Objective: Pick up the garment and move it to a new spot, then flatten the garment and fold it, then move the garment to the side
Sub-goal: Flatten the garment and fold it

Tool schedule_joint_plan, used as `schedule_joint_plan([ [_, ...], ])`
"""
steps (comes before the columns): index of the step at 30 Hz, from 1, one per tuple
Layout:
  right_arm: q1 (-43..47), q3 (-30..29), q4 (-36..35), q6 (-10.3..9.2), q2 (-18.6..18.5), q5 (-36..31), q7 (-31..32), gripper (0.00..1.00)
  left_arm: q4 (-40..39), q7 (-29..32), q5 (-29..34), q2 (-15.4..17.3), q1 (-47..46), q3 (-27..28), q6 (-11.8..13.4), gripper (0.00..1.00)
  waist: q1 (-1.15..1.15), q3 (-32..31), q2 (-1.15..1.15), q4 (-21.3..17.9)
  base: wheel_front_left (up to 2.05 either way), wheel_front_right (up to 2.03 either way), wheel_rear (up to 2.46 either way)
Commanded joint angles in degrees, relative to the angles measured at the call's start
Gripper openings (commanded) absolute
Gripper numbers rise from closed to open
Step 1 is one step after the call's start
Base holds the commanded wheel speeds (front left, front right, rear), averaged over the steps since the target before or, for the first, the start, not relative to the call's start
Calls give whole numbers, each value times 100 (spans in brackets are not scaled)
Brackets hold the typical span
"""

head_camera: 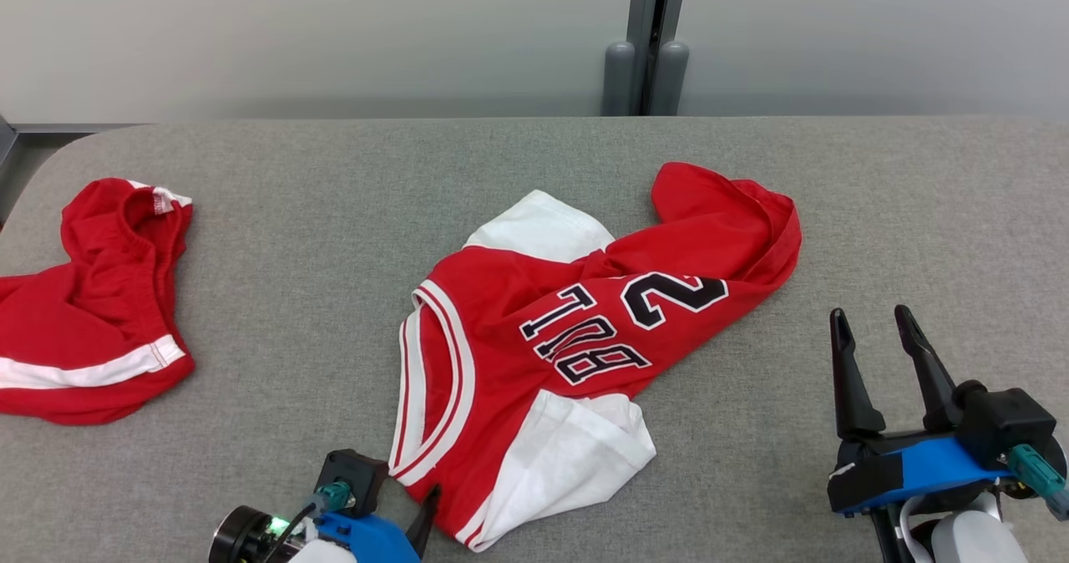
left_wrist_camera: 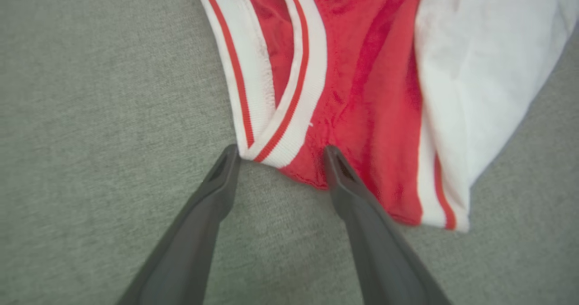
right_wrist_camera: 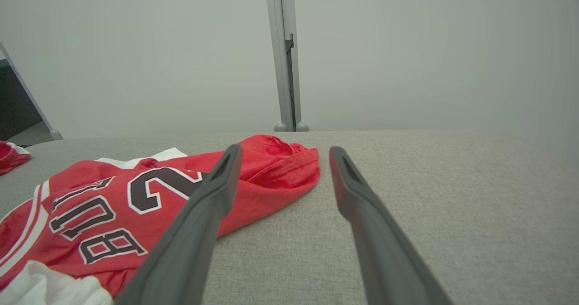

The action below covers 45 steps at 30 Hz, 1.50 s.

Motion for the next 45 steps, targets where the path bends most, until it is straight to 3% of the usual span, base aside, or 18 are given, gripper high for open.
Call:
schedule_joint_plan([
  [1, 8, 13, 5, 1, 5, 46, -40, 100, -72, 44, -55, 45, 7, -15, -6, 63, 0, -4, 0, -5, 0, 0, 0],
  [2, 8, 15, 3, 1, 6, 51, -40, 100, -108, -2, -73, 43, 0, -26, -6, 25, 0, -4, 0, -6, 0, 0, 0],
  [3, 6, 16, 0, 1, 6, 53, -44, 100, -139, -54, -84, 40, -23, -5, 1, 0, 0, -4, 0, -5, 0, 0, 0],
  [12, -23, 18, 48, 1, 5, 74, -53, 100, -74, -612, -82, 51, -263, 163, 156, 0, 0, -18, 0, 22, 0, 0, 0],
  [22, -69, -35, 73, 1, 4, 42, -63, 100, -44, -1115, -263, 478, -592, 890, 514, 0, 0, -1, 0, -5, 0, 0, 0],
  [29, -118, -57, 102, 1, 4, 30, -69, 100, 88, -1263, -391, 646, -701, 1146, 600, 0, 0, 59, 0, -77, 0, 0, 0],
  [30, -125, -49, 106, 1, 4, 33, -70, 100, 125, -1335, -382, 649, -736, 1176, 638, 9, 0, 71, 0, -91, 0, 0, 0],
  [31, -129, -44, 113, 1, 4, 38, -72, 100, 171, -1403, -353, 647, -759, 1184, 658, 100, 0, 80, 0, -104, 0, 0, 0],
  [39, -121, -120, 142, 1, 4, 50, -74, 100, 274, -2220, -193, 487, -803, 1174, 919, 100, 0, 121, 0, -62, 0, 0, 0],
  [45, -156, -83, 179, 1, 4, 62, -76, 100, 82, -2366, -117, 299, -859, 878, 801, 100, 0, 102, 0, 6, 0, 0, 0],
])
